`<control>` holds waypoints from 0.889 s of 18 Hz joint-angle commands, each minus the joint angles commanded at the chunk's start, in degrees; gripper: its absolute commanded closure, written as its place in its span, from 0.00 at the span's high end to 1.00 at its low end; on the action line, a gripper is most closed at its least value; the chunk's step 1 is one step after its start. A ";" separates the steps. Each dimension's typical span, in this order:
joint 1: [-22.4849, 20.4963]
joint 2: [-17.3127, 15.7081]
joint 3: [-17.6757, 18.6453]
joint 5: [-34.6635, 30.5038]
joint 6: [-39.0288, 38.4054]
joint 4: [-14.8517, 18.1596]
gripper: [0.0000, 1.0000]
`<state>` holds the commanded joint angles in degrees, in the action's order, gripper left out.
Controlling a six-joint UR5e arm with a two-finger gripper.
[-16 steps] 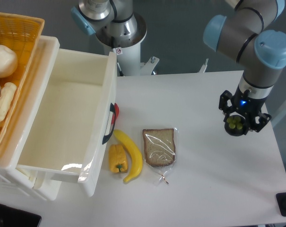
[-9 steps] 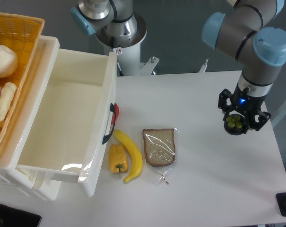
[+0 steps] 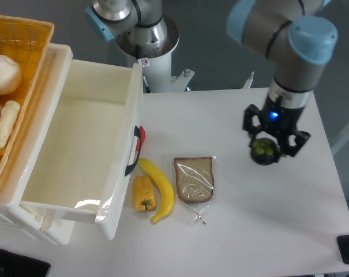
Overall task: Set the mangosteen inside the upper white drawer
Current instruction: 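Carry the held mangosteen over the open white drawer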
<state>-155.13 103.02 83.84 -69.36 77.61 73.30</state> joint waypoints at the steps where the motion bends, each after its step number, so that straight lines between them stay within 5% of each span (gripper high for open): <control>1: 0.26 -1.58 0.52 0.71 -0.78 0.09 0.06; 10: 15.11 -9.15 4.57 6.59 -12.65 -0.79 0.08; 16: 20.82 -10.21 5.01 8.27 -15.73 -0.79 0.09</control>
<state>-134.31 92.81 88.85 -61.08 61.88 72.51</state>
